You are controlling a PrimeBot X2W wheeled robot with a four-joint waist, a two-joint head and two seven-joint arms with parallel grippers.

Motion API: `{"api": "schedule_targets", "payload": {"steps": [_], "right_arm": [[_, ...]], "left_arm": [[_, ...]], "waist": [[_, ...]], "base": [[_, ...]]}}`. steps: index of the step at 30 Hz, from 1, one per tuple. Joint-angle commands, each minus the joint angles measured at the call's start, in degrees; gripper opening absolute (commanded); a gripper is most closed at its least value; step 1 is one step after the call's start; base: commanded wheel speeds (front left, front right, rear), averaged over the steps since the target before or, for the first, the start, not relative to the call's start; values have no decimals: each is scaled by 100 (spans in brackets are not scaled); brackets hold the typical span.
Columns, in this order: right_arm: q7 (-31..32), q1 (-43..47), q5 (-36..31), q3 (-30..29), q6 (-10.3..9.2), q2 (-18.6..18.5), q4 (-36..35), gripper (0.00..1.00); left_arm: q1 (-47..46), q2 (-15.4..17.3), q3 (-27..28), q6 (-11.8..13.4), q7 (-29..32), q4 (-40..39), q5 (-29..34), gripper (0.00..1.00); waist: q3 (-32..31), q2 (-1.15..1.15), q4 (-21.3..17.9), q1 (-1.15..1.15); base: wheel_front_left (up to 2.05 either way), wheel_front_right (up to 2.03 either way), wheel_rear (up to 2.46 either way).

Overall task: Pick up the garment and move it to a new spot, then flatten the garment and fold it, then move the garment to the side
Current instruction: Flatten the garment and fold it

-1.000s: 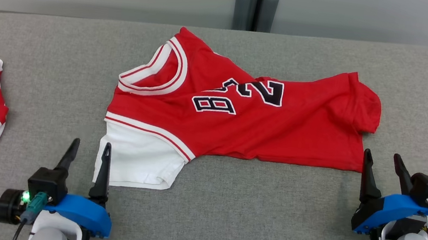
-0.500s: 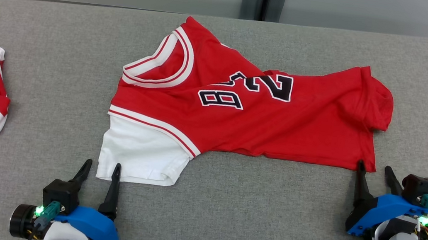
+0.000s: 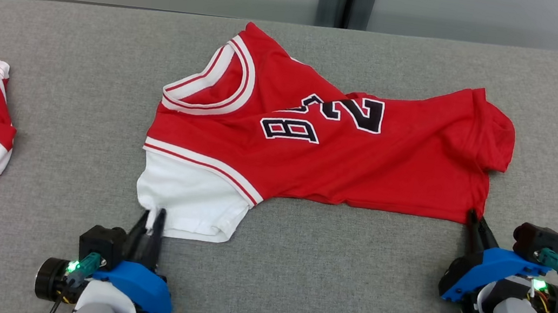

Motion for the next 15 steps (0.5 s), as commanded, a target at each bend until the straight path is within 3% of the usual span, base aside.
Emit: {"api": "schedule_targets", "payload": {"steps": [1,8,15], "right_arm": [[8,-83,68,74,3,23,23,0],[3,222,468,493,3,26,-625,0],[3,921,904,894,3,-104,-1724,0]], "left_arm": [[-91,12,-43,-46,26,114,-59,0],[-34,135,78,-28,13,-209,-204,0],[425,180,362,-29,12,-1146,-216,0]], "waist": [[1,0,-12,0],[-187,0,-16,0],[-513,0,-43,0]], "base": [[0,0,0],[0,0,0],[0,0,0]]}}
